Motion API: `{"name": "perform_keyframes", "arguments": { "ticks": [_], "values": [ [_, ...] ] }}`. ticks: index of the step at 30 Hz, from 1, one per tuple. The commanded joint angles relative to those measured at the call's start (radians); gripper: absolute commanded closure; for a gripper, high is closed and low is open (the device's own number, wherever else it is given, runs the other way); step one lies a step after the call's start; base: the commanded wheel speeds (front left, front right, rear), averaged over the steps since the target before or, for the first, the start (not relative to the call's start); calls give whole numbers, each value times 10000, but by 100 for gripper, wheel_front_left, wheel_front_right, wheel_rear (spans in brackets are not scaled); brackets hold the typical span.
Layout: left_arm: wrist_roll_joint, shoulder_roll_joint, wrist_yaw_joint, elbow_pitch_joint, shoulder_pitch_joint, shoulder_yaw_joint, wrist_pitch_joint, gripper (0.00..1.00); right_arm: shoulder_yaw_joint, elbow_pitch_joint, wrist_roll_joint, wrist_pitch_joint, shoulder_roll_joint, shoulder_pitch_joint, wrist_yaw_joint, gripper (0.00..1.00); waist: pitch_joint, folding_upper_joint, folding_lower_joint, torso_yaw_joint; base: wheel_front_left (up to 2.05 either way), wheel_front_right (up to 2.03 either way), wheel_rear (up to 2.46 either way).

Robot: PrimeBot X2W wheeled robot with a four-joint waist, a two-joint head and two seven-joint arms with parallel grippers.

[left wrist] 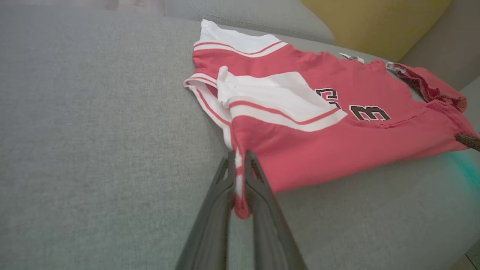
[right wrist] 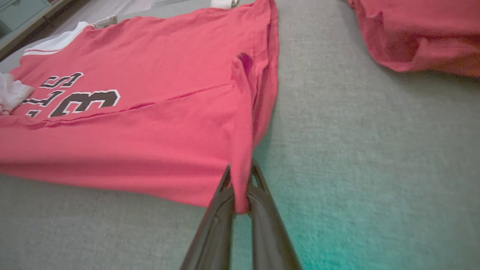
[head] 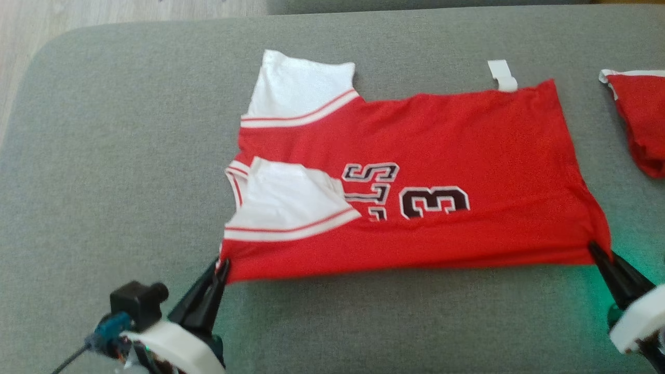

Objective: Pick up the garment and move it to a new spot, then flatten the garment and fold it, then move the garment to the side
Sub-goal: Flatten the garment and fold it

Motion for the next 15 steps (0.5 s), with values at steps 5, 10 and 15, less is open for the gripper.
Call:
{"name": "perform_keyframes", "arguments": {
  "ticks": [5,10,15],
  "values": [
    [-180,637,37,-703,284,150,317,100,-110,-845,733,-205,-1067,982,65,100,-25,-1,1,16,0,0,0],
    [-382,581,-31,-763,423,-80,692,100,-21,-1186,933,52,-1257,1242,65,0,2,-1,1,-23,0,0,0],
    [-314,708,-35,-768,74,-13,887,0,-544,-1043,640,-178,-1088,1013,65,0,133,-1,1,-91,0,0,0]
  ]
}}
